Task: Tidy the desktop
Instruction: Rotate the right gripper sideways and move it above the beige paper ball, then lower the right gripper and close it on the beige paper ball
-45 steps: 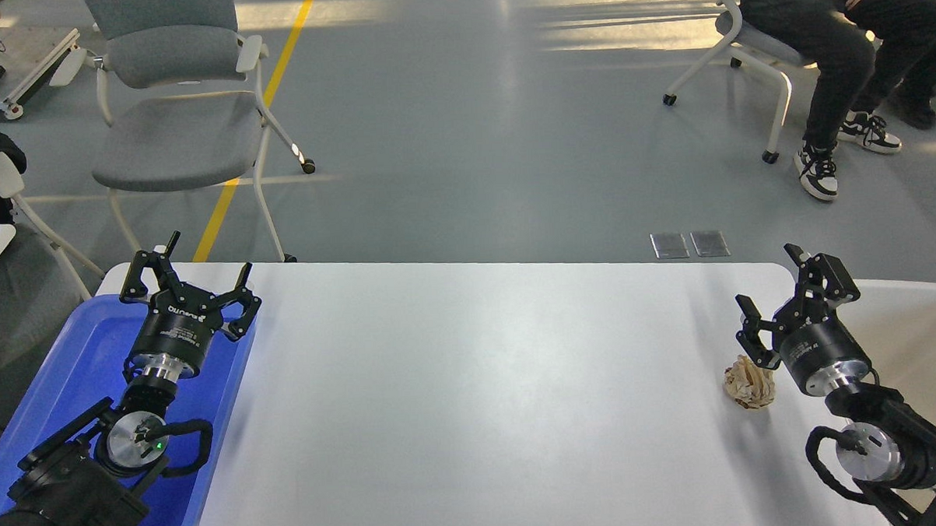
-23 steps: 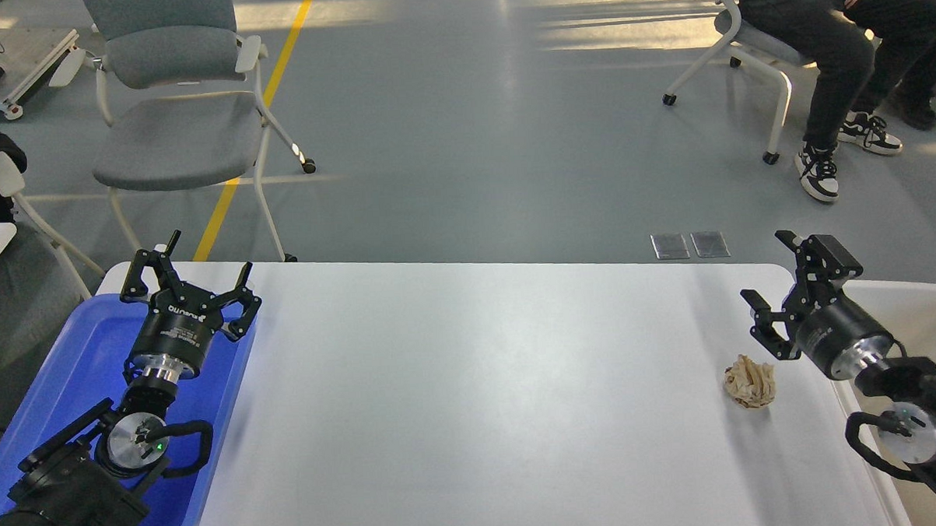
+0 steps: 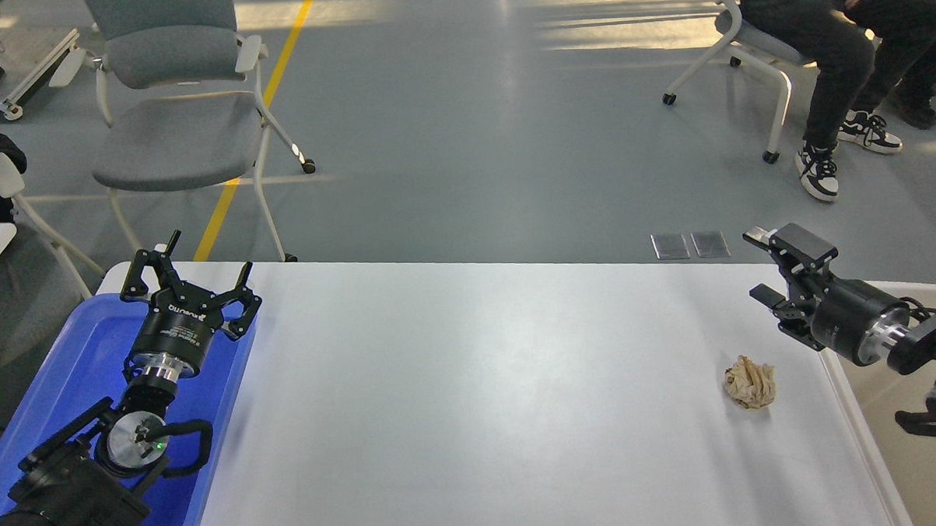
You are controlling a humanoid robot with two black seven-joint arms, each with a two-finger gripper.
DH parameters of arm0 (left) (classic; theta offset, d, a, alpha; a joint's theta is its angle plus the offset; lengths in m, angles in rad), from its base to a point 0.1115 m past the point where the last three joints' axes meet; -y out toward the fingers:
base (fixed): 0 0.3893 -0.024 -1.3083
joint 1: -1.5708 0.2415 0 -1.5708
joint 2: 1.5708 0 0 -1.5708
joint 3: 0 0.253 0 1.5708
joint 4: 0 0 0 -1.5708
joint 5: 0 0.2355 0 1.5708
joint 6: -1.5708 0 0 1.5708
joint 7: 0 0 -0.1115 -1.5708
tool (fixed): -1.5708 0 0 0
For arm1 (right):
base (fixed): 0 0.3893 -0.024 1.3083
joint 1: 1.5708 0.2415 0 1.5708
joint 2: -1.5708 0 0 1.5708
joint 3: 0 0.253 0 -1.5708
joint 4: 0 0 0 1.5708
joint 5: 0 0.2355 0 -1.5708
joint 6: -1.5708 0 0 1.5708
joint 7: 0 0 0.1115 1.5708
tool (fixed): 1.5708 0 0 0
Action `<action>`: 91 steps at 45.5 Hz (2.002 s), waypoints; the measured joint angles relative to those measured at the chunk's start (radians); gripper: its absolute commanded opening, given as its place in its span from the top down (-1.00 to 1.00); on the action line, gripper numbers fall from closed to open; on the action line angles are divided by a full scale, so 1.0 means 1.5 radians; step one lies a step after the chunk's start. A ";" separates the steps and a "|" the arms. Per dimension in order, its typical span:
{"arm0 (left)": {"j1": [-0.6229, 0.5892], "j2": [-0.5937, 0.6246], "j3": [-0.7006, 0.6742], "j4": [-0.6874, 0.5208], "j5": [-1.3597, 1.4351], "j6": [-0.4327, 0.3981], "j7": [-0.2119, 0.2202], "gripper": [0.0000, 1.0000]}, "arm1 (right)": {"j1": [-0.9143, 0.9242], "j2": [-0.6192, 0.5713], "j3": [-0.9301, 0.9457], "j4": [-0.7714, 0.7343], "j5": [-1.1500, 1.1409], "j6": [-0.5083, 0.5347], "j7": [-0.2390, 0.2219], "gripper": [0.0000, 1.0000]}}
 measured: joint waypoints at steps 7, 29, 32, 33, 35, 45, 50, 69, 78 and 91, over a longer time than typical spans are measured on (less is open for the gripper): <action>0.000 0.000 0.000 0.000 0.000 0.000 0.000 -1.00 | 0.017 -0.007 -0.043 0.001 -0.088 -0.023 -0.006 -1.00; 0.000 0.000 0.000 0.000 0.000 0.000 0.000 -1.00 | 0.044 -0.016 -0.189 -0.020 -0.337 -0.110 -0.019 -0.98; 0.000 0.000 0.000 0.000 0.000 0.000 0.000 -1.00 | 0.045 -0.013 -0.211 -0.036 -0.366 -0.126 -0.018 -0.96; 0.000 0.000 0.000 0.000 0.000 0.000 0.000 -1.00 | 0.047 -0.012 -0.220 -0.044 -0.376 -0.132 -0.018 -0.96; 0.000 0.000 0.000 0.000 0.000 0.000 0.000 -1.00 | 0.049 -0.009 -0.233 -0.056 -0.388 -0.140 -0.017 -0.96; 0.000 0.000 0.000 0.000 0.000 -0.001 0.000 -1.00 | 0.058 0.043 -0.293 -0.148 -0.425 -0.183 -0.014 -0.96; 0.000 0.000 0.000 0.000 0.000 -0.001 0.000 -1.00 | 0.057 0.075 -0.312 -0.189 -0.431 -0.196 -0.014 -0.95; 0.000 0.000 0.000 0.000 0.000 -0.001 0.000 -1.00 | 0.057 0.172 -0.351 -0.316 -0.437 -0.244 -0.007 -0.95; 0.000 0.000 0.000 0.000 0.000 -0.001 0.000 -1.00 | 0.058 0.191 -0.355 -0.351 -0.432 -0.254 -0.001 -0.95; 0.000 0.000 0.000 0.000 0.000 -0.001 0.000 -1.00 | 0.054 0.210 -0.358 -0.368 -0.428 -0.259 0.011 -0.95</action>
